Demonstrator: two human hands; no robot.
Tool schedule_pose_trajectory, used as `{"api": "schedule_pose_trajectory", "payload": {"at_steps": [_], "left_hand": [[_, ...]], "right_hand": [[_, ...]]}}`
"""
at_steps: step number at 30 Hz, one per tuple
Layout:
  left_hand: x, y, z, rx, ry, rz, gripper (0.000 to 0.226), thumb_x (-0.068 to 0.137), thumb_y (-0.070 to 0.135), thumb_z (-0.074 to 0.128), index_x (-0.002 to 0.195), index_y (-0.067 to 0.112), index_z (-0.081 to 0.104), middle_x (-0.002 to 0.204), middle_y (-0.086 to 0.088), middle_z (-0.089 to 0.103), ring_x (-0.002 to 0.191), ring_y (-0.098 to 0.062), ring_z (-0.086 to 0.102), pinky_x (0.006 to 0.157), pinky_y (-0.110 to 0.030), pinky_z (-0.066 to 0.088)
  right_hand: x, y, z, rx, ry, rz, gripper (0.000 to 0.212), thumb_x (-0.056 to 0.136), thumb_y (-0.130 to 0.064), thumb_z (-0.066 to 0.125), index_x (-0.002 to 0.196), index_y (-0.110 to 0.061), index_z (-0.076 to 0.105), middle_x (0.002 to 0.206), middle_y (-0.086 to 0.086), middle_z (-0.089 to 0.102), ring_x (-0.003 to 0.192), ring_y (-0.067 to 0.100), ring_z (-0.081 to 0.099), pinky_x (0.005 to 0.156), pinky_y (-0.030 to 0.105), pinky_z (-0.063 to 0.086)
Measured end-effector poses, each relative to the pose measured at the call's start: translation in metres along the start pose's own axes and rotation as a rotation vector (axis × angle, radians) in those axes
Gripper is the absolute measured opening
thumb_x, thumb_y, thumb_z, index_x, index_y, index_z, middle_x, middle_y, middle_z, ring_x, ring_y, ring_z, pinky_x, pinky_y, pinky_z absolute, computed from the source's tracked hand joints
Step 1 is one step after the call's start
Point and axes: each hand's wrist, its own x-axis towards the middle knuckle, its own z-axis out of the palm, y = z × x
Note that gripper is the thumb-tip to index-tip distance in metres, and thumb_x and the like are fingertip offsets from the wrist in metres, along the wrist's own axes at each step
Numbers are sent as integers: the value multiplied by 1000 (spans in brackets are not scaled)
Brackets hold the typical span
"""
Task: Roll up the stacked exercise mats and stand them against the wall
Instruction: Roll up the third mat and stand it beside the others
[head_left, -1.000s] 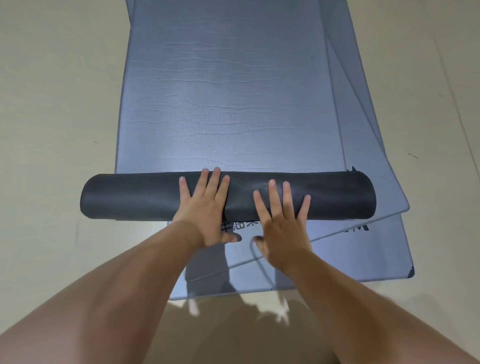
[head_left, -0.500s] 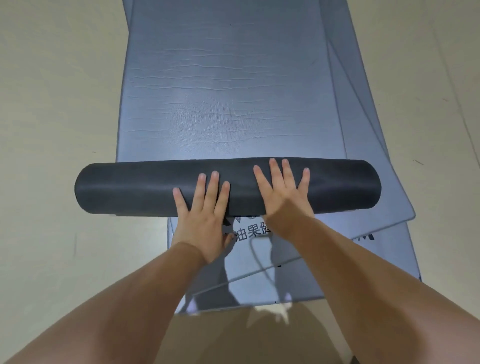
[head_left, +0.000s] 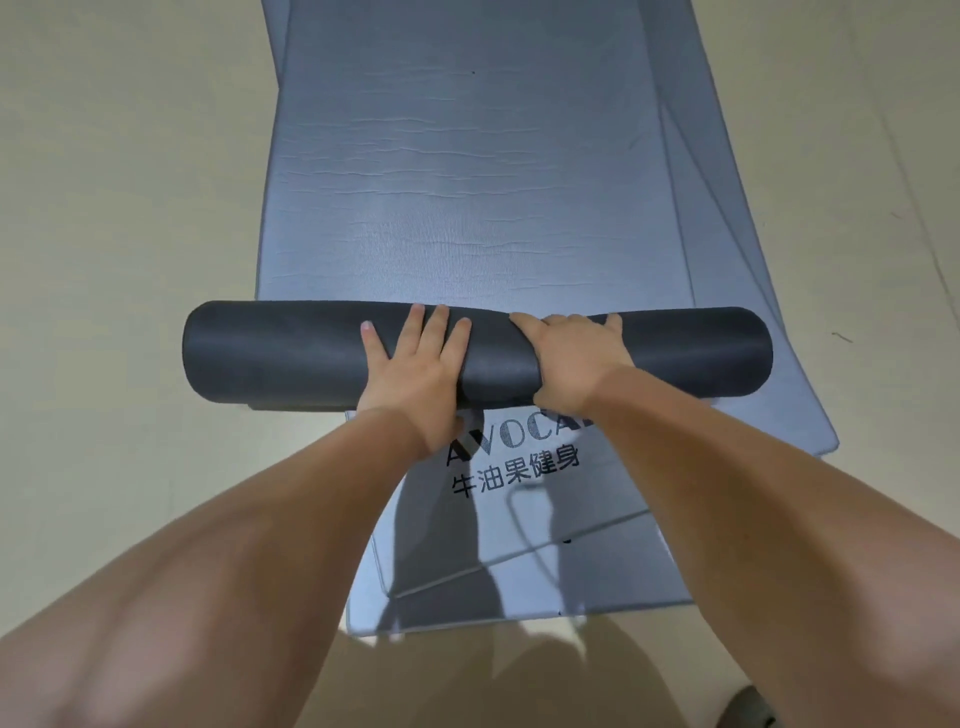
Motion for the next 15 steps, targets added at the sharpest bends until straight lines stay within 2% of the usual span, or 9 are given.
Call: {"api": "schedule_pose_trajectory", "payload": {"at_steps": [3, 6, 10, 13, 15], "left_hand": [[-28, 15, 6, 10, 66, -40, 105, 88, 54, 64, 162, 19, -3, 170, -8, -5, 156, -33, -11, 118, -73, 2], [-69, 32, 25, -31, 110, -99, 102, 90, 57, 57, 163, 17, -2, 171, -11, -6, 156, -36, -10, 117, -73, -2], [-123, 54, 61, -97, 165, -53, 110, 75, 55, 71, 161, 13, 17, 169, -17, 14, 155, -42, 10, 114, -74, 7], [-126, 54, 67, -69, 116, -19, 122, 72, 64, 66, 161, 12, 1, 170, -18, 1, 156, -41, 0, 115, -74, 5], [-117, 50, 60, -36, 32, -24, 129, 75, 74, 54, 155, 14, -28, 166, -16, -24, 153, -39, -21, 115, -74, -4]], "right_hand": [[-25, -7, 13, 42, -29, 9, 100, 83, -28, 72, 164, -35, 12, 143, 3, 53, 135, 31, 47, 117, 70, 22], [-56, -15, 26, 67, -86, -8, 96, 85, -30, 70, 163, -36, 14, 139, 2, 54, 130, 30, 49, 116, 69, 23], [-84, -15, 36, 73, -169, -22, 87, 86, -28, 66, 159, -40, 19, 125, -1, 58, 118, 28, 55, 114, 66, 28], [-84, -11, 36, 90, -155, -31, 86, 80, -28, 69, 154, -39, 26, 115, -1, 57, 110, 27, 57, 111, 63, 32], [-80, -11, 38, 88, -107, -24, 94, 77, -30, 73, 156, -38, 23, 129, 3, 55, 123, 30, 53, 115, 64, 28]]}}
